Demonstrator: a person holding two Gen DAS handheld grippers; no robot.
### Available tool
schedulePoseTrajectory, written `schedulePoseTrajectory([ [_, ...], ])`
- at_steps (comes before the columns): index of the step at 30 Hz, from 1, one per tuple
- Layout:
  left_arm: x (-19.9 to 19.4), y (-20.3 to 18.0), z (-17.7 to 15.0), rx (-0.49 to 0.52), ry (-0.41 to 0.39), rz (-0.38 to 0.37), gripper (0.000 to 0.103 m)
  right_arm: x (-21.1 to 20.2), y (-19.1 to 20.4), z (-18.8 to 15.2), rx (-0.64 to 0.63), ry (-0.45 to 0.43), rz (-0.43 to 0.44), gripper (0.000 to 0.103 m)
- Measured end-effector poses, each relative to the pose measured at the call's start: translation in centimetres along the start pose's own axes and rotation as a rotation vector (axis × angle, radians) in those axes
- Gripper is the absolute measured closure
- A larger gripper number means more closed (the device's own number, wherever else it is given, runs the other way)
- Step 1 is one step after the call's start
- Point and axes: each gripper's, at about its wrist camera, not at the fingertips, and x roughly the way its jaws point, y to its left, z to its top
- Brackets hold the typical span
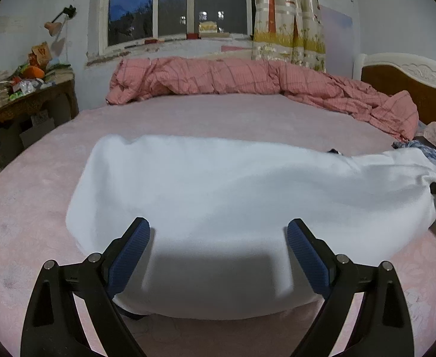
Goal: Fold large clothes
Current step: 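Grasp the navy-trimmed end of the folded white jacket with the right tool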
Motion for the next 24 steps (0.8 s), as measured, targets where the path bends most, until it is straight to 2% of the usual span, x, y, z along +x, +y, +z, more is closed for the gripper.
schedulePoseTrajectory([
  [4, -0.2, 0.5, -0.1, -0.030, -0.006, -0.010, 0.010, -0.9, 1.8, -0.4, -0.106, -0.088, -0.058, 0.070],
  [7, -0.5, 0.8, -0.1, -0.040, -0.019, -0.011, 0.010, -1.5, 2.6, -0.7, -0.138, -0.119, -0.067, 0.082],
  [10, -0.6, 0.7, 0.0, -0.034, -0.023, -0.010, 0.010, -2.1, 2.9, -0.8, -0.156, -0.145, -0.057, 0.086],
  [18, -1.0, 0.5, 0.2, -0.006, -0.047, 0.004, 0.010, -3.5, 4.4, -1.7, -0.238, -0.199, -0.089, 0.086],
  [24, -1.1, 0.6, 0.3, -0.005, -0.046, 0.002, 0.010, -4.5, 4.8, -2.0, -0.269, -0.233, -0.047, 0.086],
])
